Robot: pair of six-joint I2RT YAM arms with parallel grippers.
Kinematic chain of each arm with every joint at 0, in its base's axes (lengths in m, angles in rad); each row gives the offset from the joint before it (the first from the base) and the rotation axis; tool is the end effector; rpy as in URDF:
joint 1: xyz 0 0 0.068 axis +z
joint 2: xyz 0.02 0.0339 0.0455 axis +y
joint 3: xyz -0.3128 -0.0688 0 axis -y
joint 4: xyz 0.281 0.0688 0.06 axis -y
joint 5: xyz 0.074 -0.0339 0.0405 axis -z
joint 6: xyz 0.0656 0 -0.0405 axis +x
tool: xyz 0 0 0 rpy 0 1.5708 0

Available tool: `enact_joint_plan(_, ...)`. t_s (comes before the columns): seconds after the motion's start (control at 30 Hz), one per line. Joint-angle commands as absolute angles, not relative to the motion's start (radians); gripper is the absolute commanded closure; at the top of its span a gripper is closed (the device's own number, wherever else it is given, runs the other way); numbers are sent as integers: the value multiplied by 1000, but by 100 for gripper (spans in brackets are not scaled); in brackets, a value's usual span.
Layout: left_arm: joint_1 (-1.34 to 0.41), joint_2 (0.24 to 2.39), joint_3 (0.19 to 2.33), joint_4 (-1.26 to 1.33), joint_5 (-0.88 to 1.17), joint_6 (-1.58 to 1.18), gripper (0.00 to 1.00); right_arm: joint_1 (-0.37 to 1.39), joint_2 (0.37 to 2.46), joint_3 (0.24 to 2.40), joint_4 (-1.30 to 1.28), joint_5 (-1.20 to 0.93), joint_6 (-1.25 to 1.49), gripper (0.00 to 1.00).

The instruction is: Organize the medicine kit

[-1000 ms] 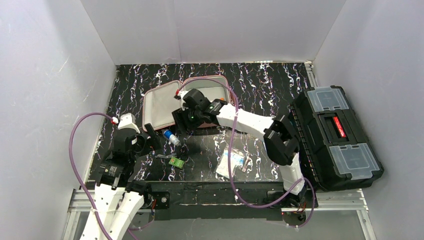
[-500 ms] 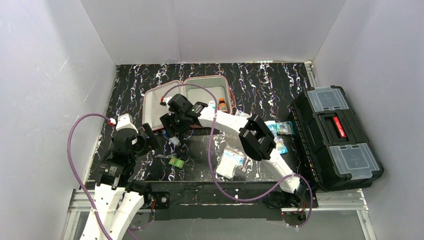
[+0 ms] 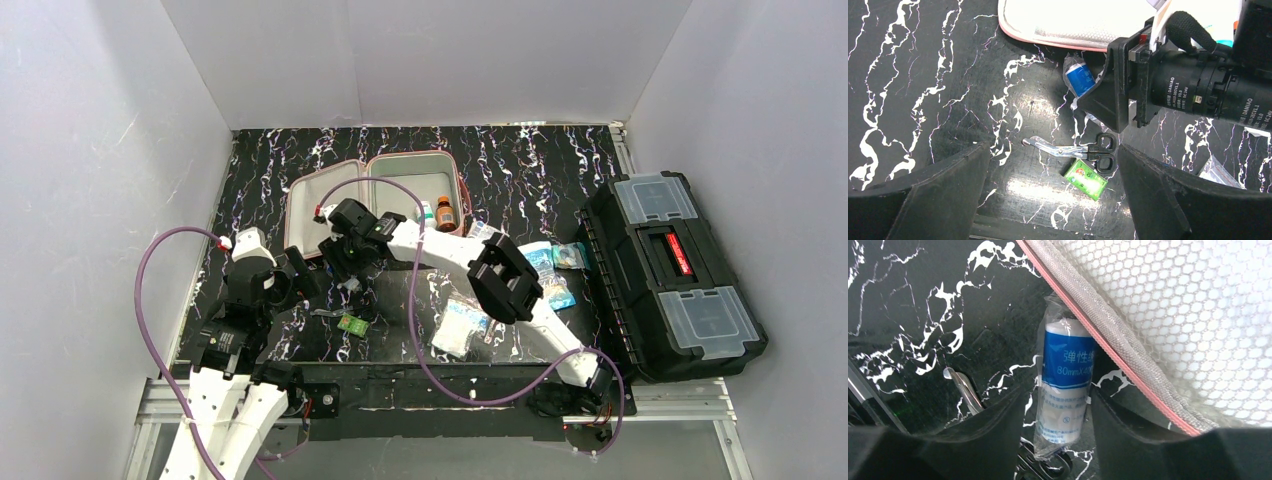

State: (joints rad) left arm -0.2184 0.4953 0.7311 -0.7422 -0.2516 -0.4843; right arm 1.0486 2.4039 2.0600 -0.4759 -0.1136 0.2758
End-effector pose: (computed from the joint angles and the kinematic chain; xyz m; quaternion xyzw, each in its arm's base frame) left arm 0.1249 -0.0110 0.3195 -0.1764 0.8389 -0.0717 0.5099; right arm 0.3084 0.5508 0.1839 -0.3693 0.8525 0.2668 0.2563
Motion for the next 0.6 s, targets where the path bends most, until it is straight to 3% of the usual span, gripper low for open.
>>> enact_joint_plan(0.0, -218, 495, 744, -751, -272, -487, 0, 1059, 2419, 2100, -476, -110, 257, 55)
enact_joint_plan(0.17, -219, 494, 744, -752, -272, -485, 0, 1063, 2410, 2094, -484, -103, 247, 77)
enact_joint_plan(0.37, -218, 494, 743, -752, -273, -485, 1, 1069, 2368, 2061, -478, -94, 240, 97)
enact_joint_plan(0.57, -218, 494, 745, -753, -272, -485, 1, 1071, 2234, 1925, -431, -67, 242, 99)
